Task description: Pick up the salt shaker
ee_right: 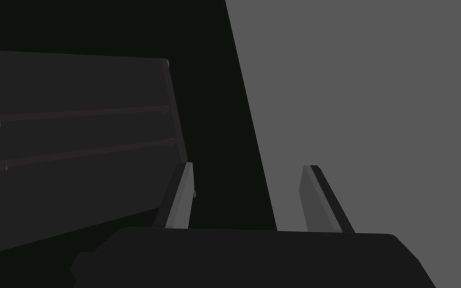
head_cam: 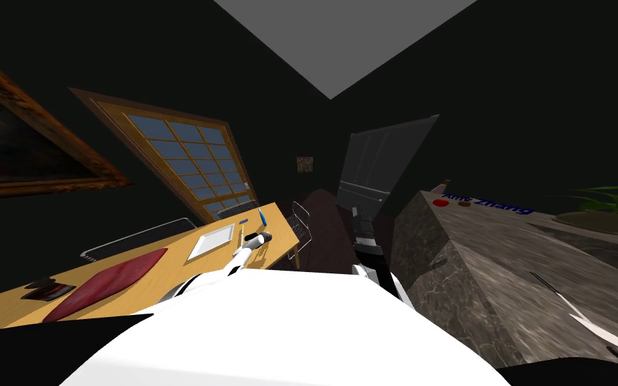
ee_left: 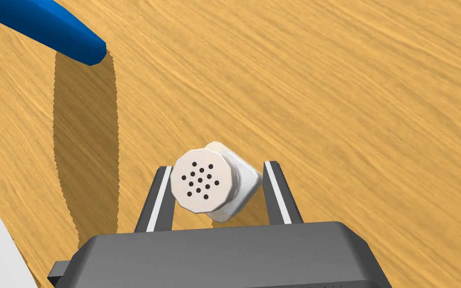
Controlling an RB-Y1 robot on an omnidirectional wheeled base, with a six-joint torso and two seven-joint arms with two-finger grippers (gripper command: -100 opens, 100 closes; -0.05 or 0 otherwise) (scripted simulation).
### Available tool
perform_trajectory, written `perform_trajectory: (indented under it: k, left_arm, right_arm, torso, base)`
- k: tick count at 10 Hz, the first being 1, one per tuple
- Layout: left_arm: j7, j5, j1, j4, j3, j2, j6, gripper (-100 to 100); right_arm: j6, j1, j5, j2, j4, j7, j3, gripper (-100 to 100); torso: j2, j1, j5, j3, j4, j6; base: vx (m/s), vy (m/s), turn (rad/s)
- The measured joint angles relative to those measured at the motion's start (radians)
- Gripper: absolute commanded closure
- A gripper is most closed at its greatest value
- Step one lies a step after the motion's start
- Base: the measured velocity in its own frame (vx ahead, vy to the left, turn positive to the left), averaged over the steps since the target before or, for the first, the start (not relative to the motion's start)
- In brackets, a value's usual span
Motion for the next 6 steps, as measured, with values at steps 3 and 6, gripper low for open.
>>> perform_trajectory:
  k: [3,6]
  left_arm:
    - [-0.002,0.005,0.027,-0.069,-0.020,0.010,0.046,100]
    - [-0.001,0.009,0.046,-0.121,-0.034,0.015,0.085,0]
  right_arm:
    - [0.000,0.000,0.000,0.000,0.000,0.000,0.000,0]
    - [0.000,0.000,0.000,0.000,0.000,0.000,0.000,0]
  torso:
    - [0.000,-0.004,0.000,0.000,0.000,-0.001]
    - [0.000,-0.001,0.001,0.000,0.000,0.001]
  base:
    - [0.010,-0.064,0.144]
    - [0.002,-0.023,0.028]
